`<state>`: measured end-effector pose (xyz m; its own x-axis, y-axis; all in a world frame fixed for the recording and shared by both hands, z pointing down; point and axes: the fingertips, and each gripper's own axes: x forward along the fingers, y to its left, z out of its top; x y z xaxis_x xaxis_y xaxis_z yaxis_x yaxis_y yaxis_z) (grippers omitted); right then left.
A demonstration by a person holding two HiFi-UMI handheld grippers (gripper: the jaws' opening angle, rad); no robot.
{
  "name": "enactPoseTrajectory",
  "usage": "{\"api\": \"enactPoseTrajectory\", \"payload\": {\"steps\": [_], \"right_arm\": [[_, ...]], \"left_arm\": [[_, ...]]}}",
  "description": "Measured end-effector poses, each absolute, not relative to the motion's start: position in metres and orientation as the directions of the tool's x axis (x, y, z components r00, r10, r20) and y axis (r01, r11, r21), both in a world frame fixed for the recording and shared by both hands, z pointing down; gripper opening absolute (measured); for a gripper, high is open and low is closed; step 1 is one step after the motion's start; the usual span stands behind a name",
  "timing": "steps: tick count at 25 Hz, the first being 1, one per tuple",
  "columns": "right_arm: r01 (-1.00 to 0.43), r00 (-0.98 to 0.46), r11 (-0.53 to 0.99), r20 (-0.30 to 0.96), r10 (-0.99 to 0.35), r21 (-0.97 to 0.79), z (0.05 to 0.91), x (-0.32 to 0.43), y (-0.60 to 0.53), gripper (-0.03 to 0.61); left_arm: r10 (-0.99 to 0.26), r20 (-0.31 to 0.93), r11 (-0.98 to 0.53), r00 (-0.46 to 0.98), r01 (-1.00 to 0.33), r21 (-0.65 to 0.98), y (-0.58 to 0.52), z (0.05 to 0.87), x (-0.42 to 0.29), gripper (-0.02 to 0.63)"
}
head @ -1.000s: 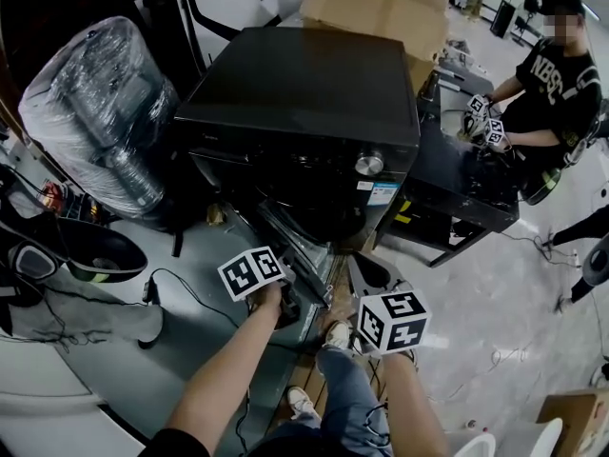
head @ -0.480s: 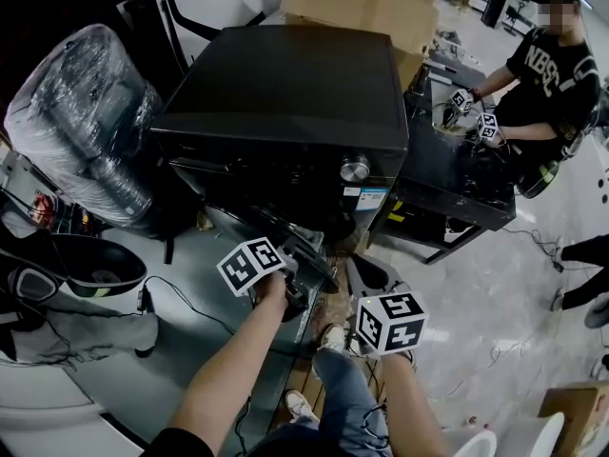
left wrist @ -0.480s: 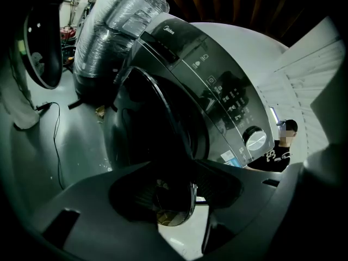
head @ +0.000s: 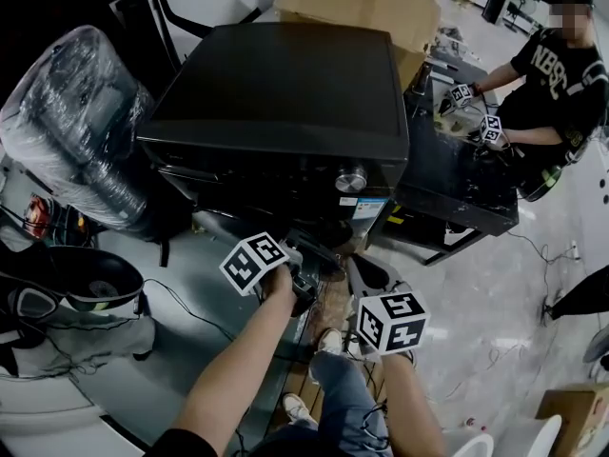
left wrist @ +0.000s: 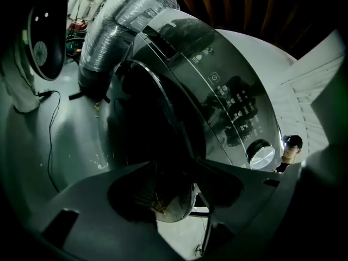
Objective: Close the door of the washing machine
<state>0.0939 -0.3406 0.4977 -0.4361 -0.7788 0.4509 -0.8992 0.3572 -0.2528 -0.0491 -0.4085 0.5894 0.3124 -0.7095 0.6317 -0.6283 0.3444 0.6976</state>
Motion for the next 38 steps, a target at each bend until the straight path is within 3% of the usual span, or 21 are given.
{"api": "enactPoseTrajectory", "payload": {"steps": [16,38], "right_arm": [[-0.895,-0.444,0.350,0.465,-0.766,-0.277,0.518,0.105,-0.364,0.020],[-0.895,-0.444,0.350,0.468,-0.764,-0.277,0.526,0.096,-0.379,0.020]], "left_arm": [[-0.769,0.514,0.285,0.381,-0.516,0.808,-0.455,0.587,-0.033,0.235],[-0.776,0.493,0.267,0.393,-0.504,0.822,-0.463,0.588,-0.031,0.238]]}}
